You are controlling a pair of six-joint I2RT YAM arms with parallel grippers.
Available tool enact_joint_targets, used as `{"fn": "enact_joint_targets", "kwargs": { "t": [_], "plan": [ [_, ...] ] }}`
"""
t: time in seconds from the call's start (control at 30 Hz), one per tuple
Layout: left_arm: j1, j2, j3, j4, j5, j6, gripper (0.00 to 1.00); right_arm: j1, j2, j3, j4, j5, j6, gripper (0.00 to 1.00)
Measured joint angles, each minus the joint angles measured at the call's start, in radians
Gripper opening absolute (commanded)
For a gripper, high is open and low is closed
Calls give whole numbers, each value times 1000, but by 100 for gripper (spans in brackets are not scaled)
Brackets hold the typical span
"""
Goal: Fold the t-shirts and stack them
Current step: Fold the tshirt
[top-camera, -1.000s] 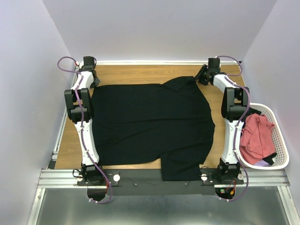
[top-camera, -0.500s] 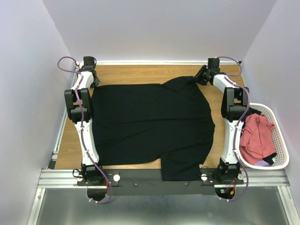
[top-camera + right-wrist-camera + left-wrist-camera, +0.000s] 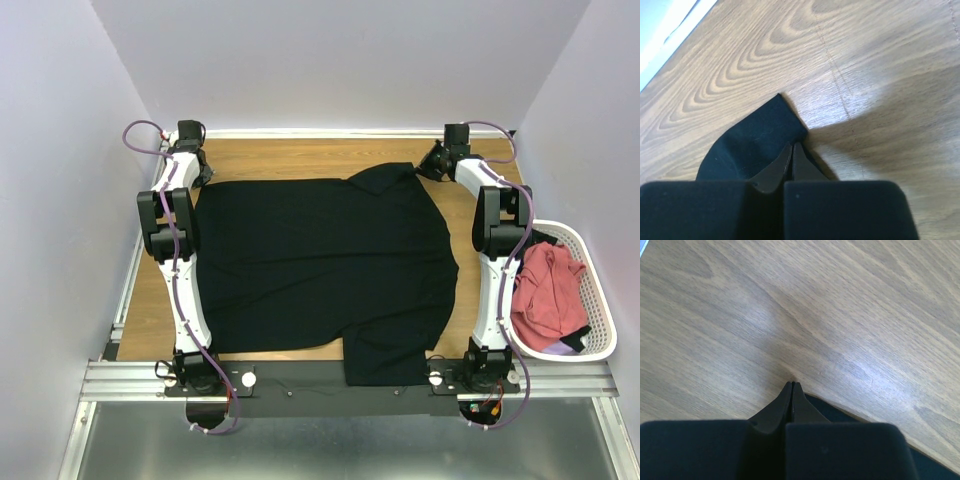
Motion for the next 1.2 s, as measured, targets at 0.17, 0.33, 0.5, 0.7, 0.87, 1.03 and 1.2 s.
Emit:
{"fn": "enact_joint_targets", "kwargs": {
  "t": [0.17, 0.33, 0.5, 0.7, 0.87, 1.03, 1.2],
  "plan": [
    [0, 0, 1, 3, 0, 10, 0, -6, 0, 30, -13, 0, -9, 1],
    [3, 0, 26, -10, 0, 15, 0, -17, 0, 125, -13, 1, -28, 1],
    [4, 0, 48, 15, 2, 37, 0, -34, 0, 216, -10, 1, -81, 1],
    [4, 0, 91, 25, 11, 59, 0, -37, 0, 278, -11, 0, -124, 1],
    [4, -1, 112, 47, 16, 73, 0, -39, -10, 260, -5, -15, -141, 1],
    [4, -30, 62, 51, 16, 83, 0, -39, -78, 157, -15, -21, -142, 0],
    [6, -91, -11, 58, 16, 84, 0, -38, -193, 48, -14, -22, -141, 1]
  ]
}}
